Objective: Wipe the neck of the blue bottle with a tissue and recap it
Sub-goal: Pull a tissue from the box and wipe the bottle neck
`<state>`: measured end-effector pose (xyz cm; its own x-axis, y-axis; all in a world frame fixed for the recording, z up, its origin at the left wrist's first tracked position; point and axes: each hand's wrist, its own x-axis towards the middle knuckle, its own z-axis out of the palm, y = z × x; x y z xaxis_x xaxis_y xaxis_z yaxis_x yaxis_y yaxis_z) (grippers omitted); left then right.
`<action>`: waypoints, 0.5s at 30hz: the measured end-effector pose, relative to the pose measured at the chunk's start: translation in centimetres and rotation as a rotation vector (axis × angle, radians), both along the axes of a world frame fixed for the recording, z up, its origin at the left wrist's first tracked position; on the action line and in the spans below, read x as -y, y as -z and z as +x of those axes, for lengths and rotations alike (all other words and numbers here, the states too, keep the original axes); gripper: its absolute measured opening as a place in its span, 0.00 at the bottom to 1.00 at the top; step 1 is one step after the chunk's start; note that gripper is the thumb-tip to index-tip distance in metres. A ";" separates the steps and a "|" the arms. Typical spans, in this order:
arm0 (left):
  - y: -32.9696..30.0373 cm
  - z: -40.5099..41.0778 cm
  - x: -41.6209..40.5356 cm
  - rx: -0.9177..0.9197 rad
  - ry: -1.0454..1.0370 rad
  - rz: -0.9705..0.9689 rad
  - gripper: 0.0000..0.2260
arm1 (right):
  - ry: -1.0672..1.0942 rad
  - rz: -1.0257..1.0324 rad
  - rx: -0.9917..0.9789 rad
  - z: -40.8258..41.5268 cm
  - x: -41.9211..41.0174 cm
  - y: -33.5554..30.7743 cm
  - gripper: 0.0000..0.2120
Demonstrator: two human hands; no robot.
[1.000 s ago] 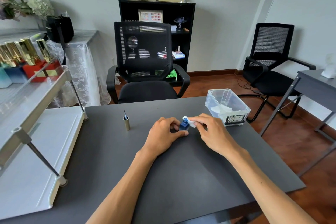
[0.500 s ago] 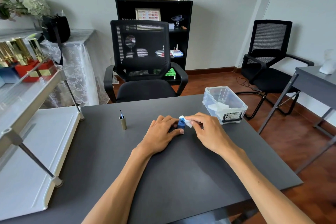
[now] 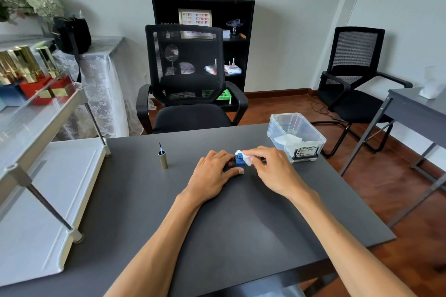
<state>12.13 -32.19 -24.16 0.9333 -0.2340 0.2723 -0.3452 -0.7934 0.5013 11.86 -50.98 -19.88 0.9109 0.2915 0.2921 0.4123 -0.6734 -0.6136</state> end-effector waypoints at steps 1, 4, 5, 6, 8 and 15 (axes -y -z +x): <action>0.0 -0.1 0.0 0.004 -0.001 0.002 0.16 | 0.002 -0.006 0.002 -0.1 0.0 0.0 0.14; -0.1 -0.3 0.2 0.029 -0.012 0.016 0.16 | 0.016 0.008 -0.005 -0.8 0.6 0.5 0.14; -0.2 -0.4 0.3 0.035 -0.018 0.025 0.16 | 0.017 0.014 -0.005 -1.0 0.8 0.7 0.14; -0.2 -0.4 0.3 0.041 -0.025 0.033 0.17 | 0.018 0.017 -0.002 -1.2 1.0 0.9 0.14; -0.3 -0.5 0.4 0.049 -0.033 0.042 0.17 | 0.025 0.021 0.003 -1.1 1.0 0.9 0.14; -0.5 -0.9 0.7 0.070 -0.067 0.002 0.17 | 0.016 0.008 -0.025 -0.3 0.6 0.0 0.14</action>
